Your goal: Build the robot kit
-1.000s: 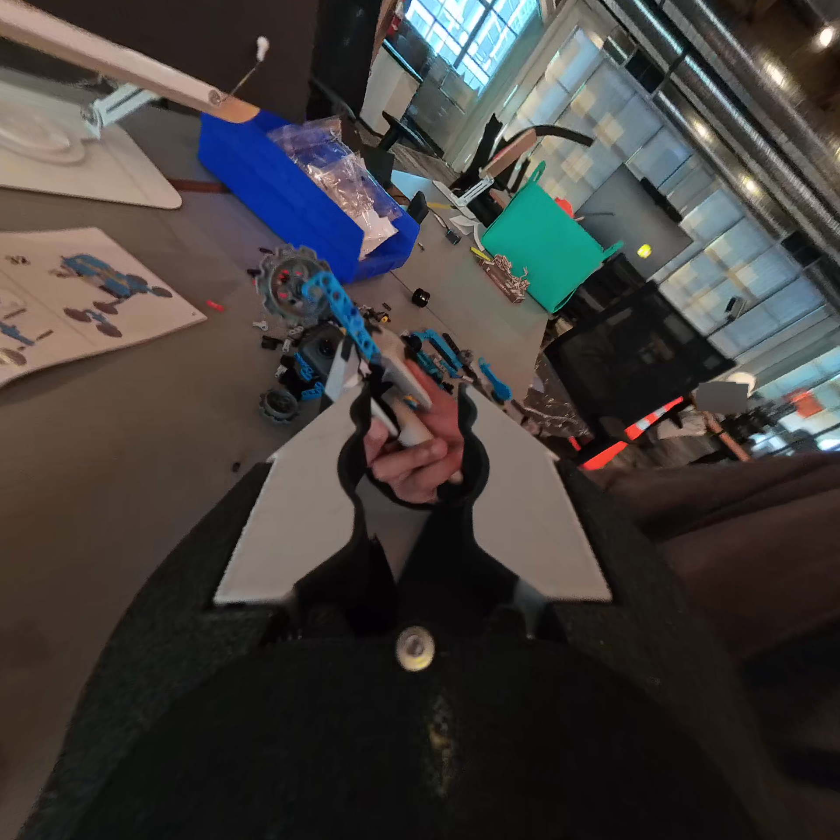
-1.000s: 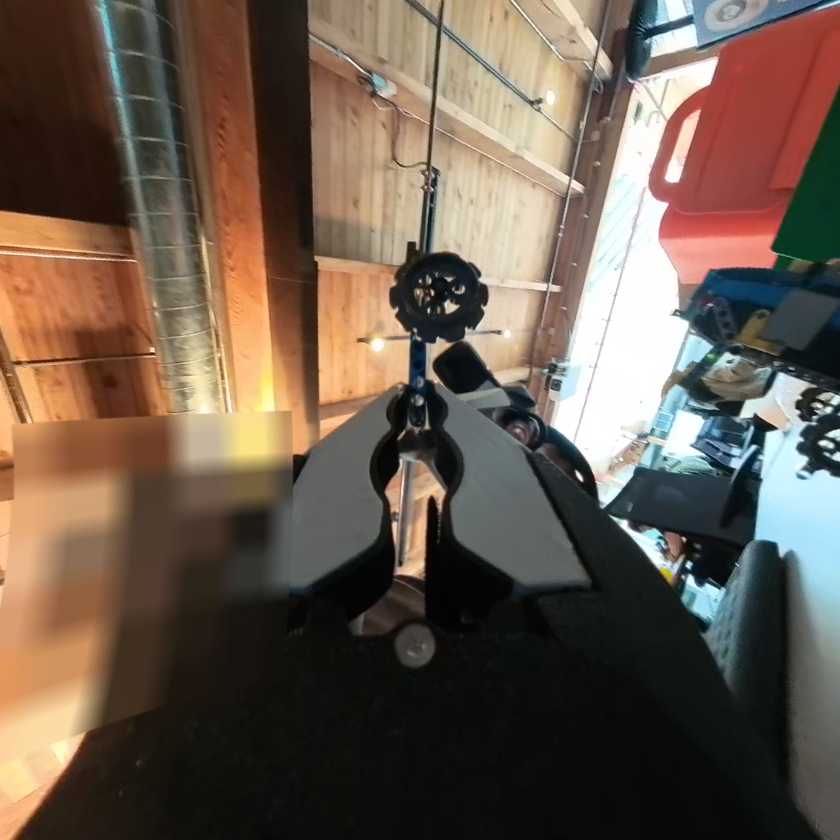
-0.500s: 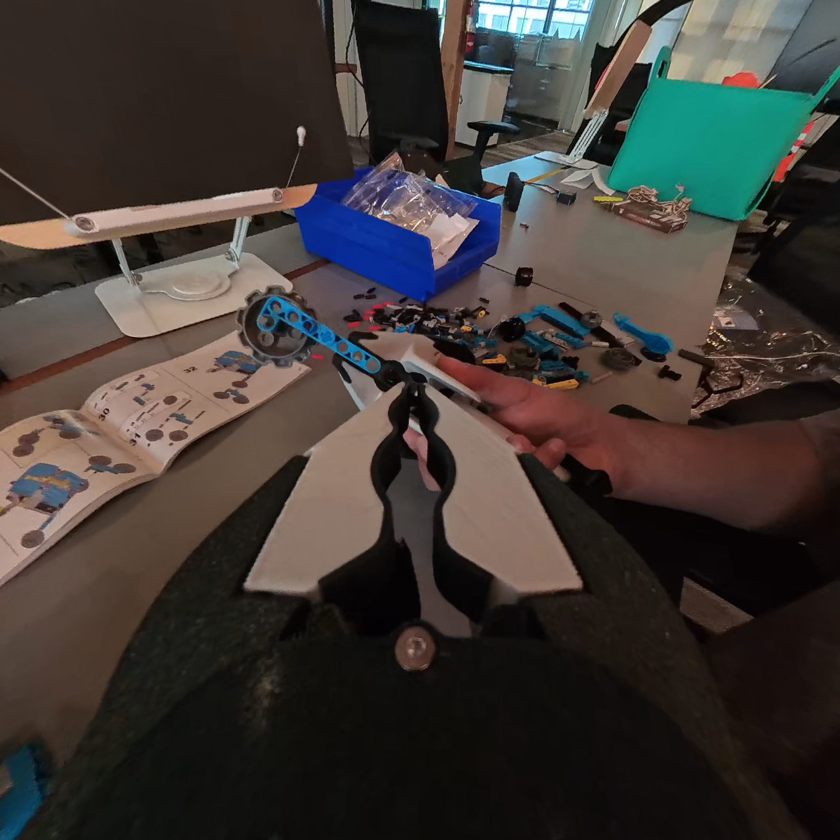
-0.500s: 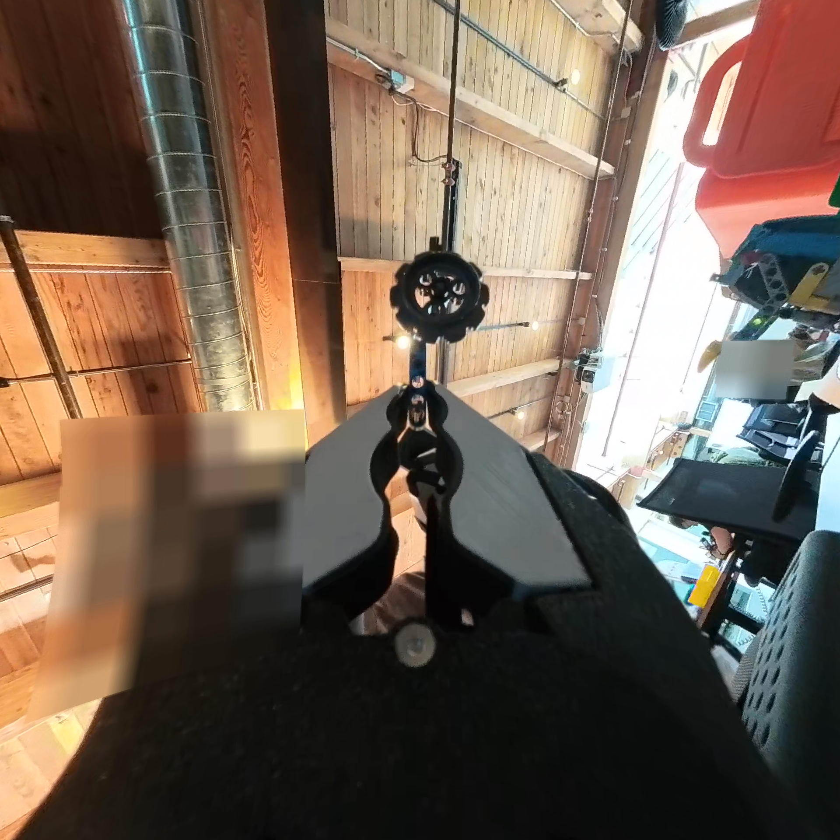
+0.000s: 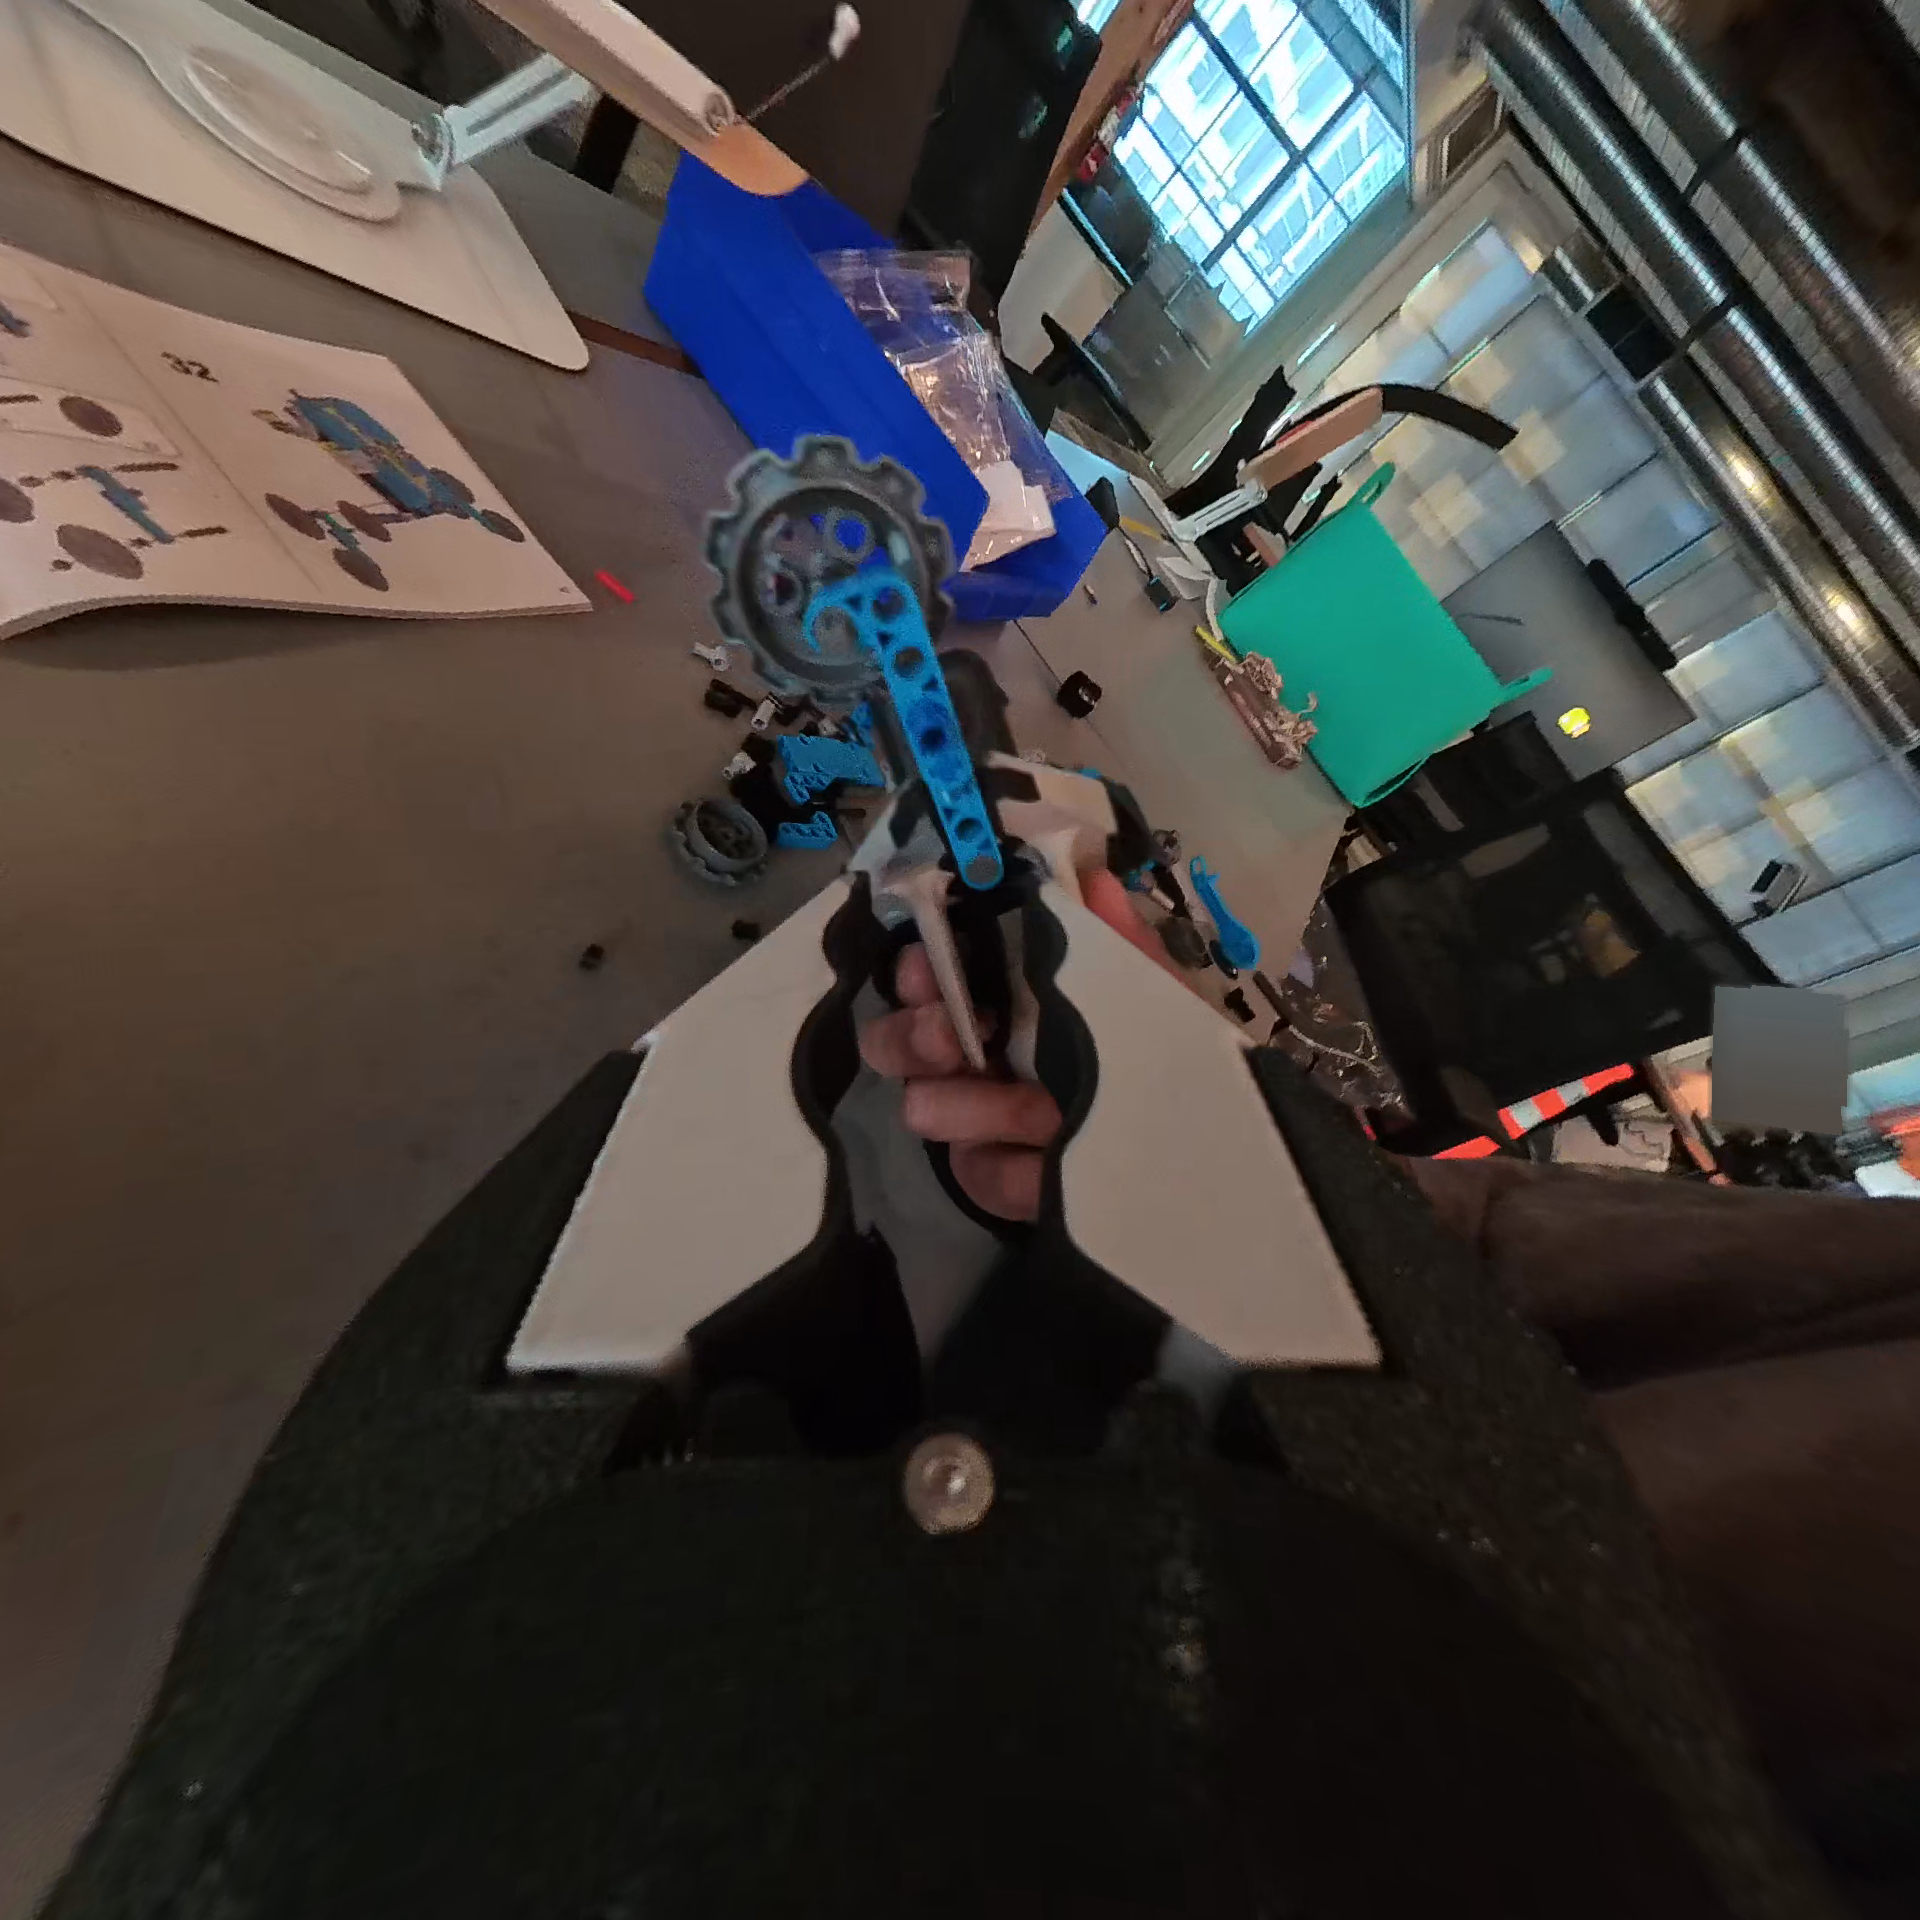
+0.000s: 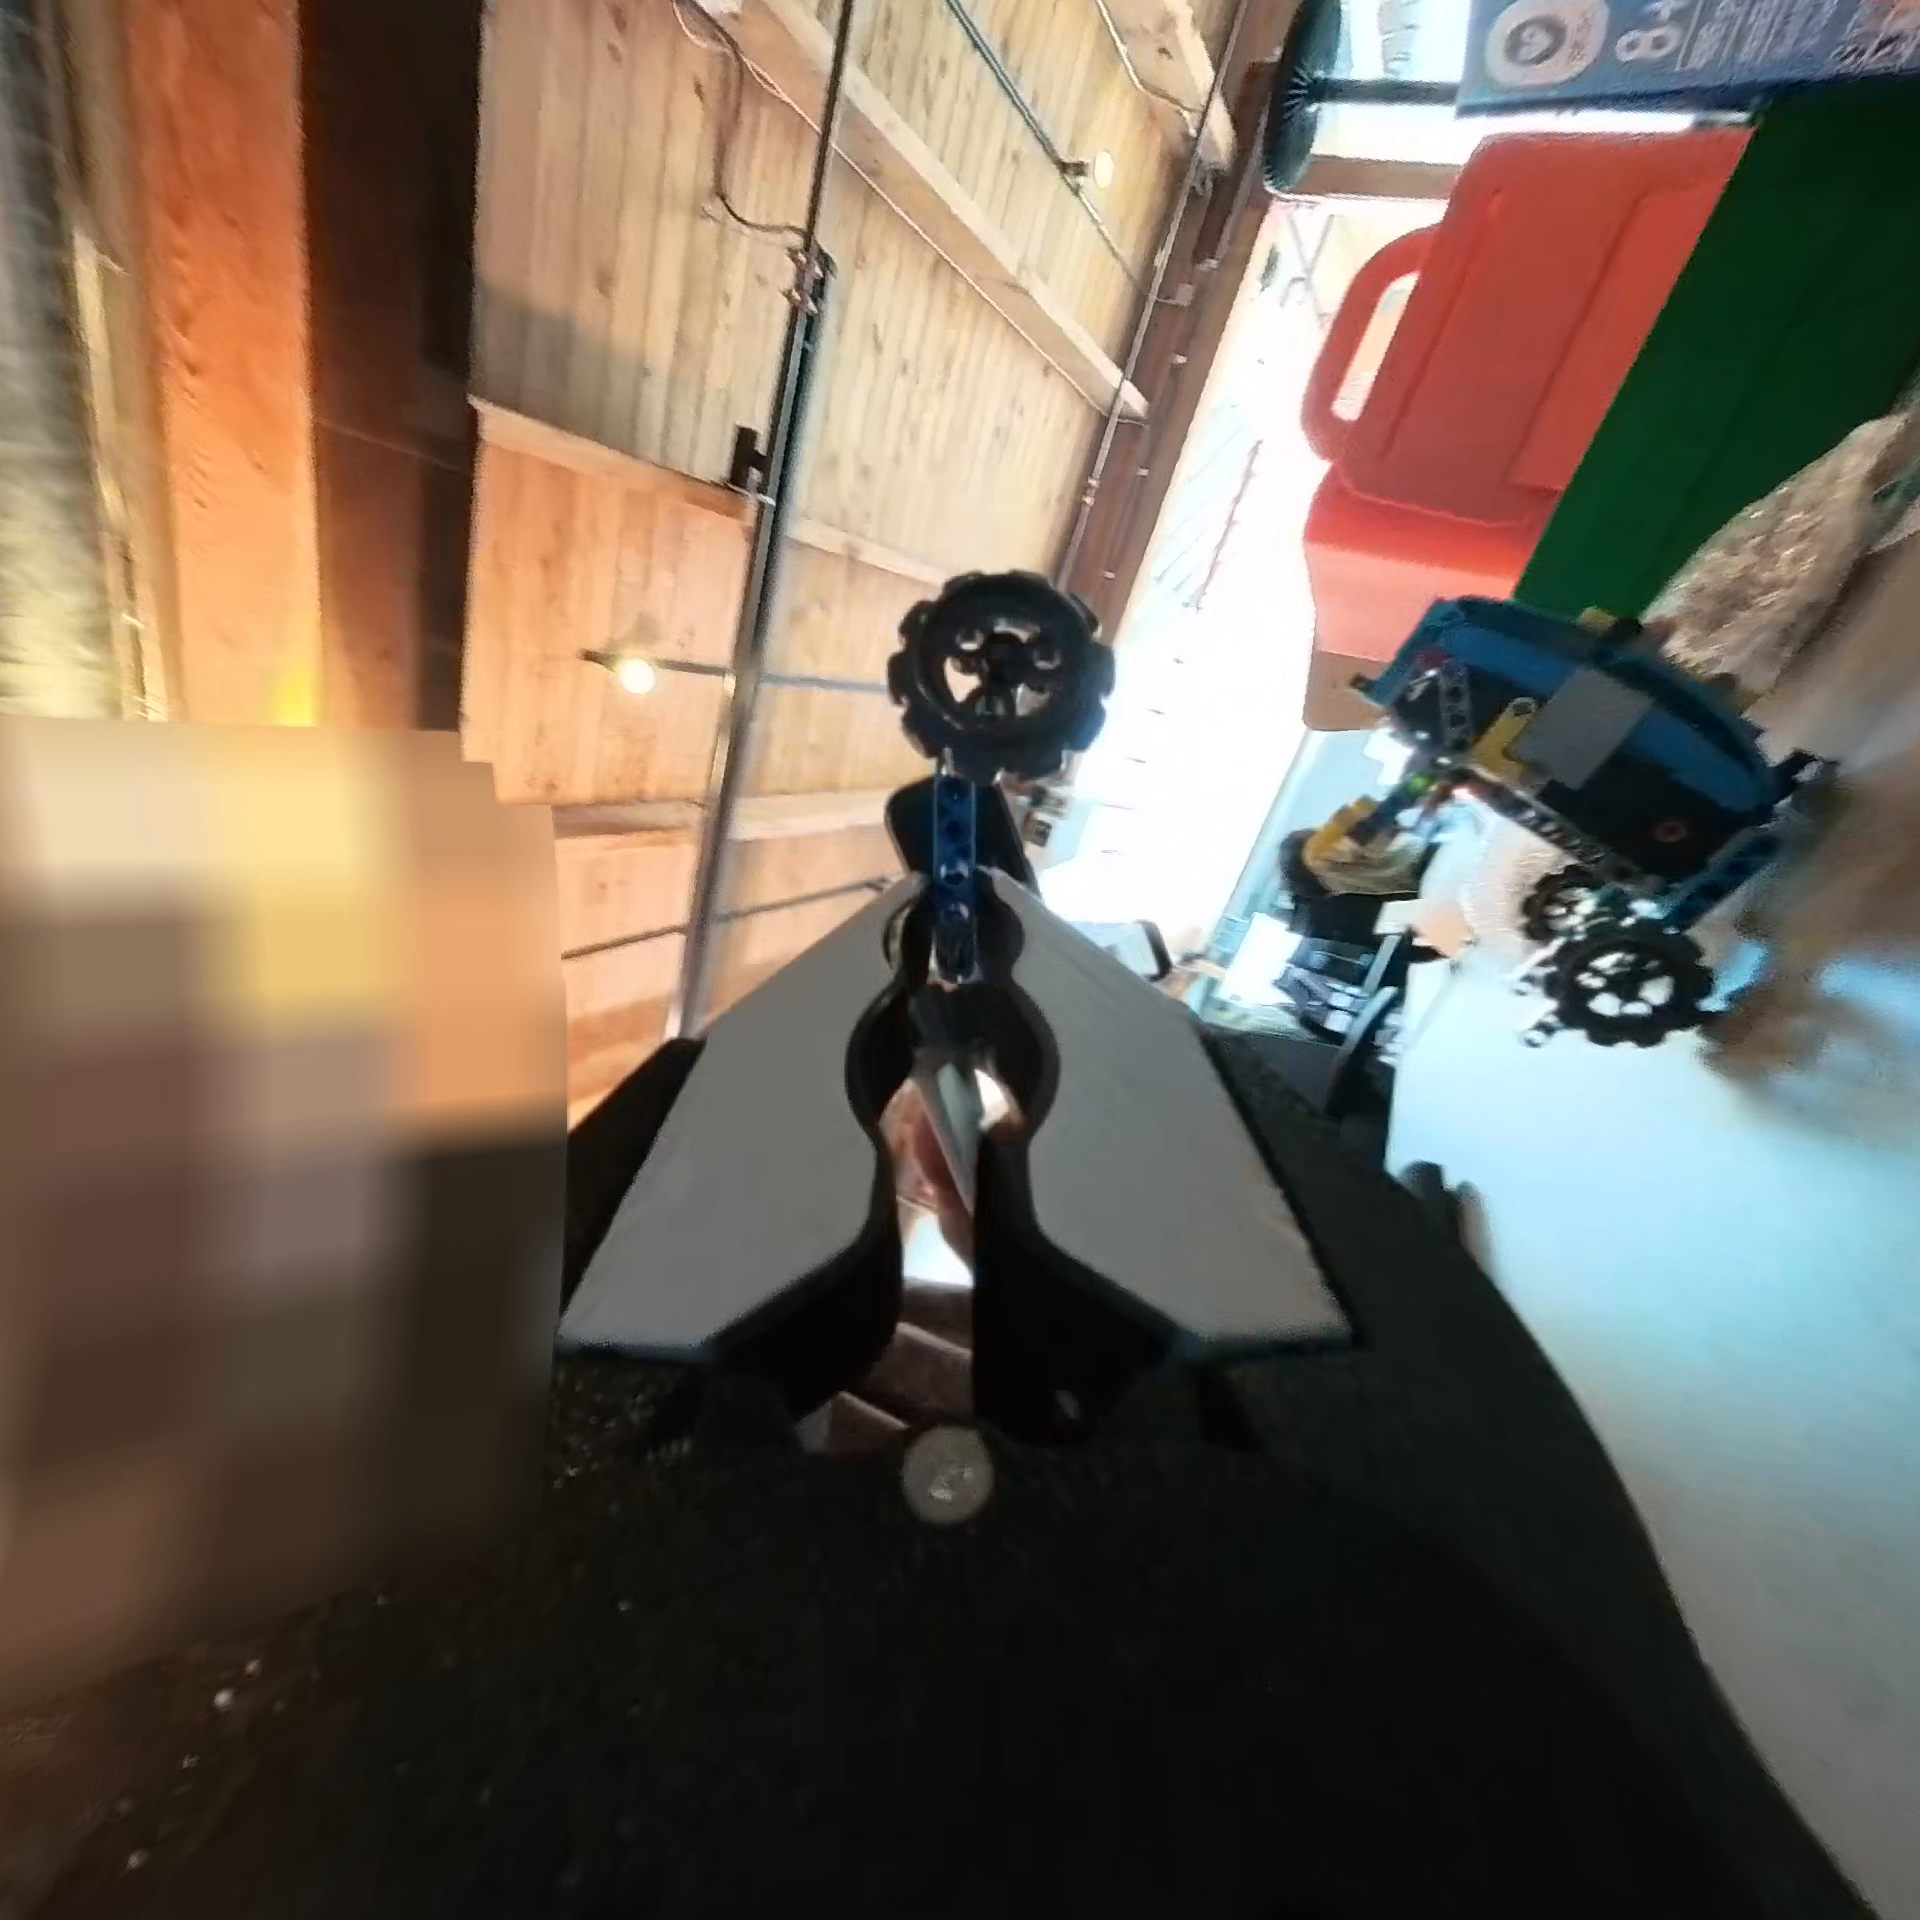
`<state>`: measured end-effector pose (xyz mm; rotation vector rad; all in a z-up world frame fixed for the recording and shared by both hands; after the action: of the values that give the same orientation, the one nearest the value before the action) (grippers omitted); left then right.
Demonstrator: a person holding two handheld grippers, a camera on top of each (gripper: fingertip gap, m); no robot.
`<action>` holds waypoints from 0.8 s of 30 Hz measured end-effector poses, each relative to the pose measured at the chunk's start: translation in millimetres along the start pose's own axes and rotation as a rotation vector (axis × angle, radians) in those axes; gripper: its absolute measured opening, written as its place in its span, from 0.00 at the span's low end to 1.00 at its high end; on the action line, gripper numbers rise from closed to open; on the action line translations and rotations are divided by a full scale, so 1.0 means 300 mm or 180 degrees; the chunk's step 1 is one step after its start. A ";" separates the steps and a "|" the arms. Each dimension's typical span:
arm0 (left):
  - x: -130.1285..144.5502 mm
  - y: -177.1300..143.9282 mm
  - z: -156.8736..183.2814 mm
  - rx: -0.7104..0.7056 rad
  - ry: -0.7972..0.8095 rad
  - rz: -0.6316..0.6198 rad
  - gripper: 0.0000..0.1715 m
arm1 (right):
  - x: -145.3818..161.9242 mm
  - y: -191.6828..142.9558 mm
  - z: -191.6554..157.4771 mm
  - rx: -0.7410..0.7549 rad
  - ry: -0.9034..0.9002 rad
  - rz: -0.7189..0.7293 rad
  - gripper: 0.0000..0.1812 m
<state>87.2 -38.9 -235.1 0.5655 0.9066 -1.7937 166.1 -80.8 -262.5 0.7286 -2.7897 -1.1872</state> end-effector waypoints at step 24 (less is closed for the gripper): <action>0.133 -0.158 -0.202 -0.0302 0.0210 -0.0447 0.04 | -0.125 -0.112 -0.057 0.1951 -0.1735 -0.0818 0.15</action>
<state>26.4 -3.5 -285.5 0.5136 1.0941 -1.8549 216.6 -96.6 -267.5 0.9266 -3.6811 -0.5869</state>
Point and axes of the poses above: each gripper's, where its closed fingertips meet, y out along the fingers, x out of its underside, z = x × y across the jaws, the point moved 6 cm from there along -y, back along the fingers, and after that the axes turned 10 degrees about -x, right-handed, at the moved point
